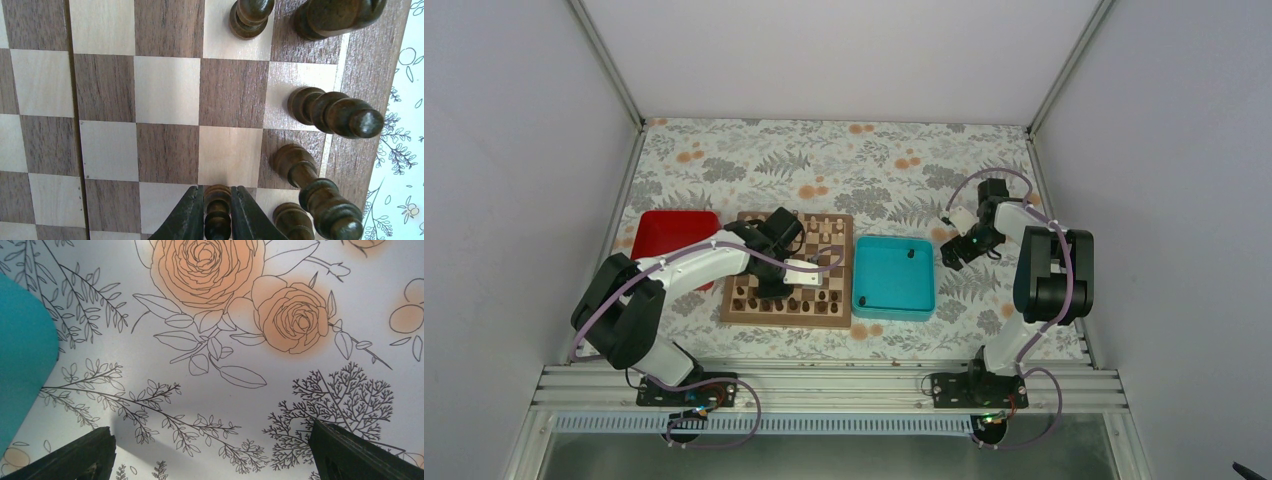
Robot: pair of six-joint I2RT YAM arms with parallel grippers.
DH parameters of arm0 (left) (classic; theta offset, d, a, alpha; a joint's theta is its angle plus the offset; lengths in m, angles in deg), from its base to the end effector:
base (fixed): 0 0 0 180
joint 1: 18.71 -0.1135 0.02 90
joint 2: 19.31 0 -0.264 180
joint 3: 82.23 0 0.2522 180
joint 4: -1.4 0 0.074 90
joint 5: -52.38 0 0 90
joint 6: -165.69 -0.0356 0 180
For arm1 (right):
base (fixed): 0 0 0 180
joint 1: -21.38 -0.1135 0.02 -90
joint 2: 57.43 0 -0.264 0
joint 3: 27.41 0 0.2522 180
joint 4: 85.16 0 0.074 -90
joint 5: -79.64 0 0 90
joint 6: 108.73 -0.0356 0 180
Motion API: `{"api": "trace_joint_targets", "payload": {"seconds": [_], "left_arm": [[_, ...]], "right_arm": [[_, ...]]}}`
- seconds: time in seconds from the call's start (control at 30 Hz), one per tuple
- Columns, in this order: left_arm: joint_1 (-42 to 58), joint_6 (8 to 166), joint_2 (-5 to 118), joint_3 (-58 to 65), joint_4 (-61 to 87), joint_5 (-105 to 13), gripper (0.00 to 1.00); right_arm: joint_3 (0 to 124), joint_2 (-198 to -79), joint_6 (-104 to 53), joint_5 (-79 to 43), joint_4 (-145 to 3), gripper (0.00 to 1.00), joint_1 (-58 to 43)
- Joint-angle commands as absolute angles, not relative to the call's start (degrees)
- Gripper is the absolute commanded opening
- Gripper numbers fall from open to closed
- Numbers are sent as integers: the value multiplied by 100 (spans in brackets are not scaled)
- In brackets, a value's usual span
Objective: Set up the chess pieces on the board
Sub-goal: Place the chess piece on the chessboard.
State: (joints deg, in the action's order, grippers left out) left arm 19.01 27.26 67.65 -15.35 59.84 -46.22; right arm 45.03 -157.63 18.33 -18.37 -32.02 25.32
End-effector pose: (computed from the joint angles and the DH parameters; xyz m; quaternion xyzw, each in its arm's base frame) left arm 0.2060 -0.1661 0.1835 0.6831 0.7196 -0.0650 0.1063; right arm 0.3068 -0.0162 0.1480 -0.2887 0.9516 0.0375 0.0985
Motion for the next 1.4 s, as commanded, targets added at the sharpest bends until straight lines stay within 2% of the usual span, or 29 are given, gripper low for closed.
{"api": "trace_joint_targets", "payload": {"seconds": [0.0,0.4,1.07,1.37], "left_arm": [[1882,2691,6773,-1508,6044,-4634,16],[1882,2616,6715,-1500,6212,-4562,9],[1882,2567,6618,-1443,6325,-4373,9],[1882,2611,6664,-1366,6322,-4480,14]], "right_arm": [[4366,-15889,1841,-1801,-3203,100,2647],[4375,-15869,1836,-1808,-3201,100,2653],[4369,-15885,1850,-1810,-3202,100,2653],[4357,-15876,1859,-1814,-3205,100,2652]]}}
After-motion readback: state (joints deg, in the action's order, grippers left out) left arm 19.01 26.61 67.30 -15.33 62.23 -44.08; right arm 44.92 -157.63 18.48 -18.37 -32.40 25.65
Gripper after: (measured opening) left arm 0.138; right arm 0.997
